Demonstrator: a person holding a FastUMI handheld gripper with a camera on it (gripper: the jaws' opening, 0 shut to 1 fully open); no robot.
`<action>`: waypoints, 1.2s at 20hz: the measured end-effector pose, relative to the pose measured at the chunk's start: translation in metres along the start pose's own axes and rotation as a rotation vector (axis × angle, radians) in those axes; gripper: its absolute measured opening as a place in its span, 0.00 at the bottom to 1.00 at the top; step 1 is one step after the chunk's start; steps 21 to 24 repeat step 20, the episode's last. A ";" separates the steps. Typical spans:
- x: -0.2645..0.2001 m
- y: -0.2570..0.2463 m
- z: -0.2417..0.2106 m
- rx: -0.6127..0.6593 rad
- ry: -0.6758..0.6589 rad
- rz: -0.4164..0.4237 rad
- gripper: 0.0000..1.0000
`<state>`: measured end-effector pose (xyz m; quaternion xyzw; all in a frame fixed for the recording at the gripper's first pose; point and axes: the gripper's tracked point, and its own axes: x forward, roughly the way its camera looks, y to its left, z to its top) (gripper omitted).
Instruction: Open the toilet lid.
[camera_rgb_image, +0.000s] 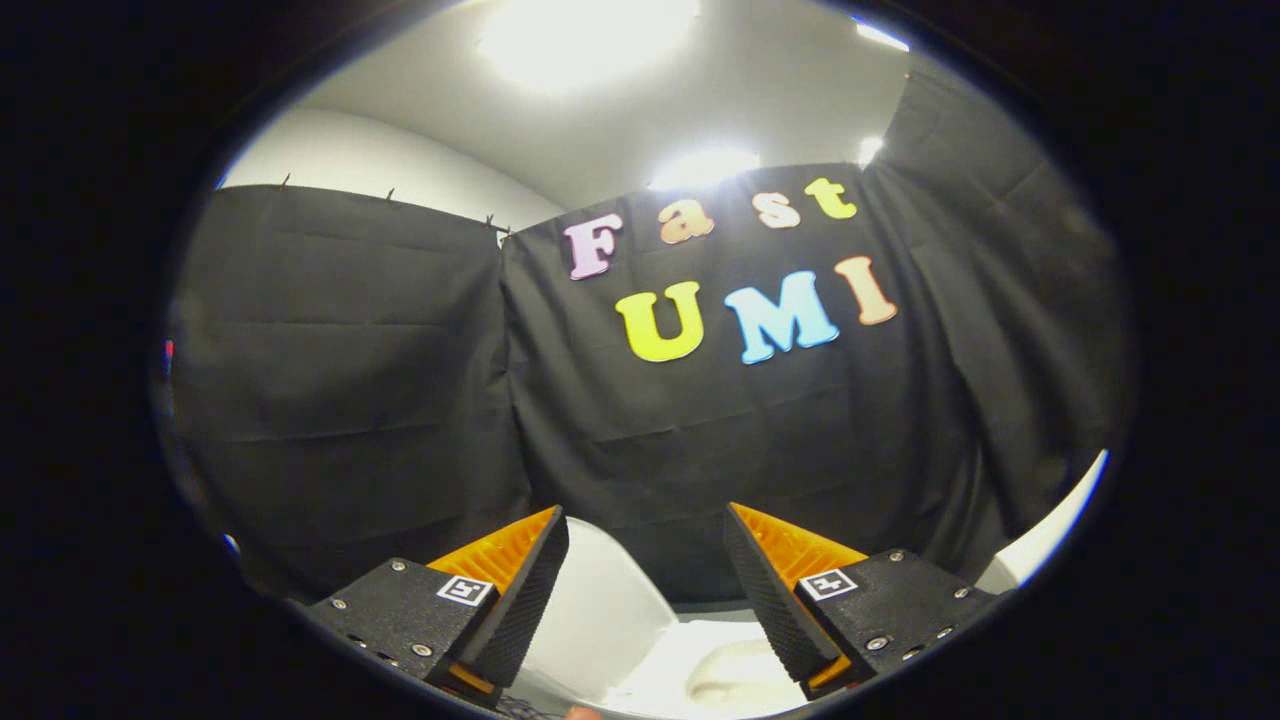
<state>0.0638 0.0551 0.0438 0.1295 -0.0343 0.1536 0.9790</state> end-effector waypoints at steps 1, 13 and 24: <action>-0.007 -0.013 0.005 -0.009 -0.019 -0.012 0.95; -0.091 -0.112 0.013 -0.070 -0.069 -0.031 0.95; -0.104 -0.130 0.022 -0.044 -0.069 -0.062 0.95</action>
